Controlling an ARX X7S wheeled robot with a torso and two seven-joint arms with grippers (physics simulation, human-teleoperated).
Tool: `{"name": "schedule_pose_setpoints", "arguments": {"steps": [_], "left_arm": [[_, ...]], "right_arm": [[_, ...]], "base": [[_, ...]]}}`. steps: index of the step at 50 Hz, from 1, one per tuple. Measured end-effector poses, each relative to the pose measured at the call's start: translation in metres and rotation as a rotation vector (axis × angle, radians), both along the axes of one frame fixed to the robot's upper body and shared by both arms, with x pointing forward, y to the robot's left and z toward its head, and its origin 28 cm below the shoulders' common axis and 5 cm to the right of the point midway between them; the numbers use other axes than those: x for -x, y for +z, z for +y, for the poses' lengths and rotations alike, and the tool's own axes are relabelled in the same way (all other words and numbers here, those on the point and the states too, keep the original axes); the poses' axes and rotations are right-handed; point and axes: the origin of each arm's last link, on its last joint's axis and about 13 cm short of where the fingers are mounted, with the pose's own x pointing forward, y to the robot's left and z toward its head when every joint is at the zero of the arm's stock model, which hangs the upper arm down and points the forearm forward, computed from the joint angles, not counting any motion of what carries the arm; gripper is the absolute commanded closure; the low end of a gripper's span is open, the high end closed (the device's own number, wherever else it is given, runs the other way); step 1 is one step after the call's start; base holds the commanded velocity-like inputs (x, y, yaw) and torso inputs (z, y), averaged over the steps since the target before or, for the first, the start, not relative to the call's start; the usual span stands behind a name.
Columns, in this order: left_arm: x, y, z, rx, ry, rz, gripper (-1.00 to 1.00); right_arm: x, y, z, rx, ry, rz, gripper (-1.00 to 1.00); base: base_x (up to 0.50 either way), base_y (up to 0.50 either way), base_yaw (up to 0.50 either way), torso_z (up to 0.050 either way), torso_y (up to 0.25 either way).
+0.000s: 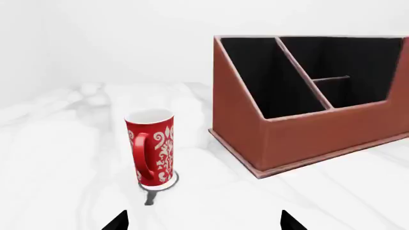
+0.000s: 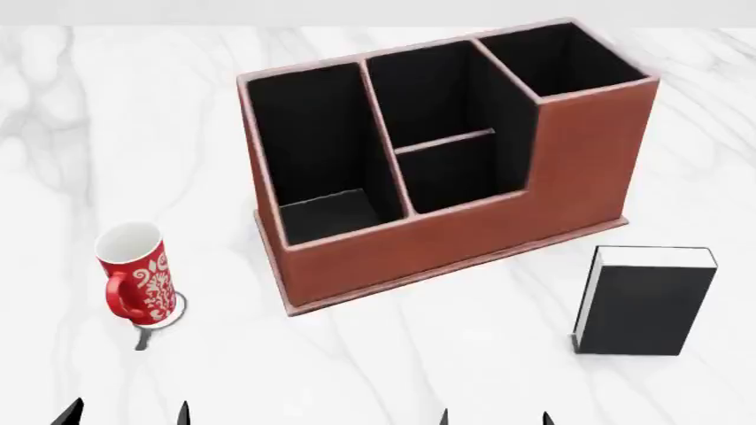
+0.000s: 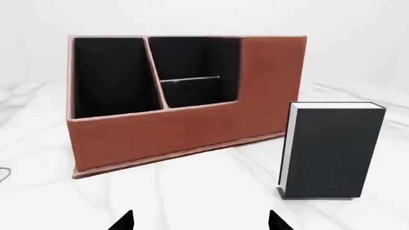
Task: Pick up the book and place it in the back compartment of the caddy.
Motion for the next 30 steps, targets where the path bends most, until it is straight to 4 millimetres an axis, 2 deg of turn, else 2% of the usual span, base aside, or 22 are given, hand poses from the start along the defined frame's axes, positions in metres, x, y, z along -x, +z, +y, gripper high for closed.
{"name": "schedule_pose_setpoints", "arguments": {"steps": [12, 30], "left_arm": [[0.003, 0.001, -0.001, -0.001, -0.024, -0.030, -1.00], [0.017, 0.014, 0.001, 0.023, -0.002, -0.221, -1.00]], "right_arm": [[0.005, 0.005, 0.001, 0.013, -0.005, -0.035, -1.00], [0.025, 0.023, 0.001, 0.005, -0.020, -0.215, -1.00]], "base": [[0.00, 0.00, 0.00, 0.000, 0.000], [0.00, 0.00, 0.00, 0.000, 0.000]]}}
